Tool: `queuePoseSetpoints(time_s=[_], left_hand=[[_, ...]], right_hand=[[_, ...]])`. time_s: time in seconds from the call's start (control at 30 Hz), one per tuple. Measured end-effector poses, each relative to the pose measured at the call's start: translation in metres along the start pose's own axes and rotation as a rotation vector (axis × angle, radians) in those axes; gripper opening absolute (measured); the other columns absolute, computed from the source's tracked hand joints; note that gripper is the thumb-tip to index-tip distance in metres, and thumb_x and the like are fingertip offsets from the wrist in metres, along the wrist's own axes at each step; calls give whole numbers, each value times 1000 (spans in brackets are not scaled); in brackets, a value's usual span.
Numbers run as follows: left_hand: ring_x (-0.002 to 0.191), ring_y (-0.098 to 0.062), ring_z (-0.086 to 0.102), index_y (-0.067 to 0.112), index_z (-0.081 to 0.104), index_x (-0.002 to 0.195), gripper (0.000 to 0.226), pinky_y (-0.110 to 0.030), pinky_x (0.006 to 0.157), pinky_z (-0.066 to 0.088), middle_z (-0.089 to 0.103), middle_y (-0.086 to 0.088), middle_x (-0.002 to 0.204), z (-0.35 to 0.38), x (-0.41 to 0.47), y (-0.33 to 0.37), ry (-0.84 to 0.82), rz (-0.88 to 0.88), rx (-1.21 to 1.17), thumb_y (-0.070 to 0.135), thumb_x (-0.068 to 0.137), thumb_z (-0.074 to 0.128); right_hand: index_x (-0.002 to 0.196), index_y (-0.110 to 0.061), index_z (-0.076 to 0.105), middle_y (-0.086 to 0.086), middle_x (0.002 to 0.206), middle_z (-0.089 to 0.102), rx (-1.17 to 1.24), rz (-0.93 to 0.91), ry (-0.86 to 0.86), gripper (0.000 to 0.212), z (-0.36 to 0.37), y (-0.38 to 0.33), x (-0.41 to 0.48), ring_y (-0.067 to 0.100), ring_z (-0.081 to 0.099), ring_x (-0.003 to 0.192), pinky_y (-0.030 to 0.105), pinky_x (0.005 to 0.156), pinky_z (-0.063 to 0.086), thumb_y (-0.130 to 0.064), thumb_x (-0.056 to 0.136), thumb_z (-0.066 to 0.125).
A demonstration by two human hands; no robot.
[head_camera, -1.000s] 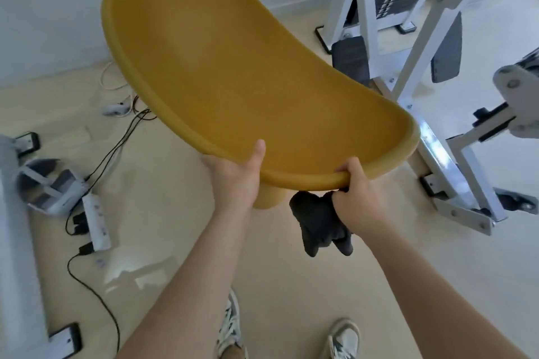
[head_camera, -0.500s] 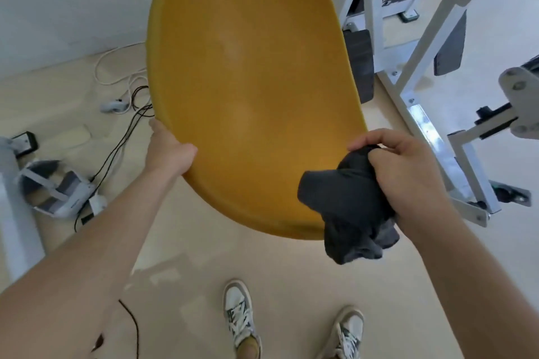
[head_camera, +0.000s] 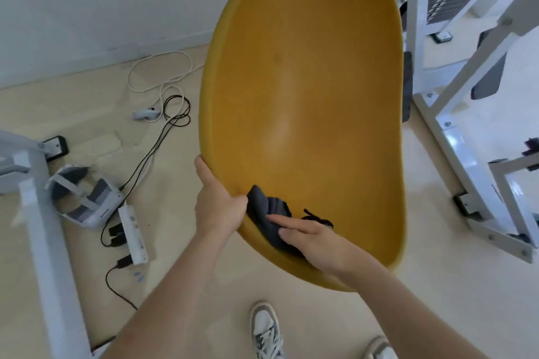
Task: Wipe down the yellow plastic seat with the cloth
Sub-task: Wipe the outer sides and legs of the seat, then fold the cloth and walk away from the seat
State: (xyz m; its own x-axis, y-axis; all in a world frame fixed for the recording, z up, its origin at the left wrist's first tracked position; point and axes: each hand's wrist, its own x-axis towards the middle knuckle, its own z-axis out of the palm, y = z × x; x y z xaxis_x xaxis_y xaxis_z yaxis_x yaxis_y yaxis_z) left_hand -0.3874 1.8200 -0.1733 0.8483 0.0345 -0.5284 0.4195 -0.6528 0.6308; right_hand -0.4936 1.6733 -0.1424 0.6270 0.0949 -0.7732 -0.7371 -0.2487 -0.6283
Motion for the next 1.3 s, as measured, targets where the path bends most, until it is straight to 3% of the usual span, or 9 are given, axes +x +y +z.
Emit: queuePoseSetpoints(time_s=[0.13, 0.23, 0.4, 0.53, 0.67, 0.8, 0.97, 1.1, 1.3], left_hand=[[91, -26, 53, 38, -9, 148, 104, -39, 79, 46, 46, 3, 111, -57, 53, 1, -96, 32, 102, 7, 80, 64], [91, -28, 56, 39, -9, 149, 106, -42, 81, 48, 48, 1, 106, -91, 99, 18, -114, -8, 237, 4, 81, 65], [64, -25, 50, 34, 8, 149, 85, -37, 60, 43, 53, -6, 92, -96, 141, 48, 133, 58, 507, 2, 83, 51], [63, -21, 49, 37, 10, 149, 82, -33, 50, 40, 54, -9, 106, -97, 178, 64, 238, 102, 575, 7, 87, 55], [80, -31, 56, 38, 17, 145, 76, -41, 62, 50, 52, -11, 102, -102, 216, 82, 272, 136, 647, 10, 86, 56], [106, -39, 52, 34, 19, 141, 71, -52, 84, 46, 47, -16, 121, -94, 247, 109, 312, 64, 744, 10, 86, 57], [128, -39, 33, 19, 15, 143, 76, -63, 99, 34, 33, -20, 138, -74, 278, 156, 340, 39, 872, 9, 82, 59], [144, -37, 9, 24, -11, 150, 102, -72, 109, 12, 8, -13, 157, -20, 286, 201, 345, 272, 941, 20, 83, 65], [146, -38, -3, 29, -11, 150, 105, -74, 107, 2, 1, -9, 160, 17, 304, 239, 357, 269, 903, 18, 81, 67]], right_hand=[[144, -44, 35, -15, 137, 49, -133, -220, 22, 53, 50, -30, 39, 0, 47, 108, 1, 77, 35, -33, 96, 54], [138, -36, 49, -10, 129, 59, -114, -322, 147, 49, 70, -55, 78, 8, 55, 108, 12, 83, 40, -20, 93, 58], [123, -34, 59, -14, 112, 65, -8, -406, 349, 45, 30, -104, 118, 9, 60, 100, 24, 82, 53, -7, 88, 56], [126, -33, 56, -16, 115, 61, -70, -549, 492, 50, -30, -150, 150, 0, 54, 98, 0, 75, 39, -2, 87, 55], [141, -33, 41, -6, 131, 57, -200, -606, 547, 62, -96, -194, 184, 11, 54, 113, 11, 83, 40, 1, 89, 49], [147, -34, 32, -1, 142, 49, -367, -590, 628, 67, -176, -216, 209, 20, 50, 123, 23, 89, 41, 1, 91, 45], [141, -26, 47, 7, 133, 55, -518, -510, 748, 51, -275, -218, 245, 28, 54, 116, 25, 81, 42, -5, 95, 45], [135, -23, 54, 8, 127, 60, -533, -479, 783, 43, -320, -218, 265, 29, 57, 112, 34, 90, 48, -9, 95, 49], [126, -21, 62, 4, 121, 66, -551, -542, 772, 38, -345, -216, 282, 25, 60, 109, 32, 91, 48, -5, 93, 51]])
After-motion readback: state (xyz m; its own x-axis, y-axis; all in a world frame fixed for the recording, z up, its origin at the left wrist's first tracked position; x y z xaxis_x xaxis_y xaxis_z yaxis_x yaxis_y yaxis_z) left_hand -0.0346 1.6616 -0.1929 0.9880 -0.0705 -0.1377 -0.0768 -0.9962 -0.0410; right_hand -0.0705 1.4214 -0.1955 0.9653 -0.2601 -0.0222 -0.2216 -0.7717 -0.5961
